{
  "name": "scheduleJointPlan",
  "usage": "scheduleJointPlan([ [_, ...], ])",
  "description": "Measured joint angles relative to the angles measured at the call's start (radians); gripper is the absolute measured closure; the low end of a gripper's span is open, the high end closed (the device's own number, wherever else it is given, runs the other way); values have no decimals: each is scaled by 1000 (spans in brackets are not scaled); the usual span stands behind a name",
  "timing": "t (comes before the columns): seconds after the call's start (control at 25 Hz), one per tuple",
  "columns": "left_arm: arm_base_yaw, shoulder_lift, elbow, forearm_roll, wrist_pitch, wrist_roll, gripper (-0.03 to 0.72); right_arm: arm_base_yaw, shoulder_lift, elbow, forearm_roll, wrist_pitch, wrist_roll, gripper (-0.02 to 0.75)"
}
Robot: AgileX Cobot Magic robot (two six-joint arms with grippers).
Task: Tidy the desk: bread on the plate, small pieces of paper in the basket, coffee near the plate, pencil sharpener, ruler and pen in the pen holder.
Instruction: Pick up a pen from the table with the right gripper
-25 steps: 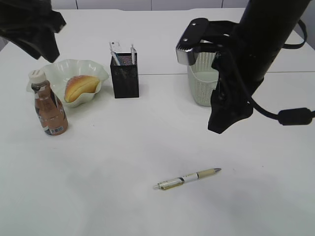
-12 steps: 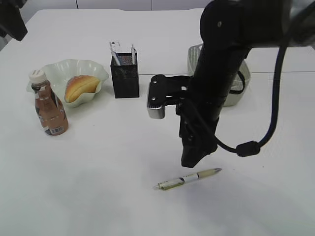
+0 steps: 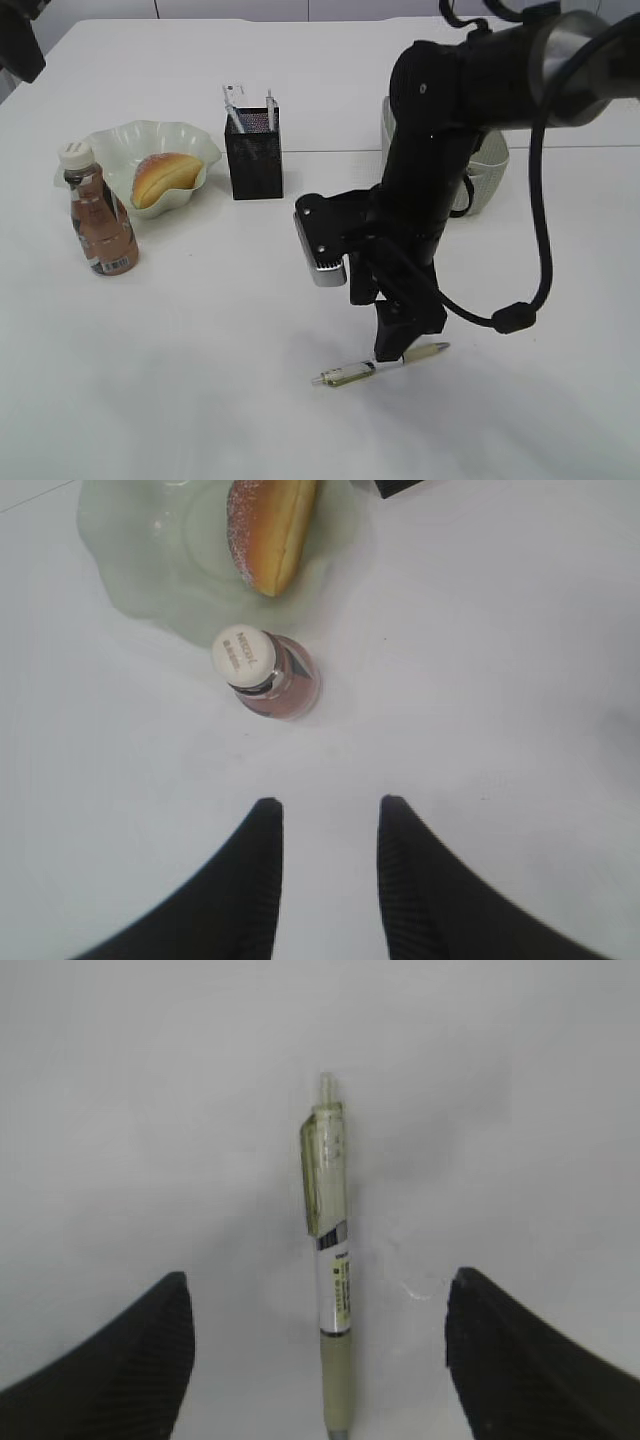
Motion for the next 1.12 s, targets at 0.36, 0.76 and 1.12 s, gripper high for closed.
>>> scheduleJointPlan([
  [0.36, 0, 0, 0, 0, 0, 0, 447, 0, 74, 0, -59, -30, -22, 166],
  [0.76, 0, 0, 0, 2, 0, 0, 447, 0, 114, 0, -77, -59, 25, 167],
  [1.12, 0, 0, 0, 2, 0, 0, 448, 0, 120, 0, -119, -74, 121, 167],
])
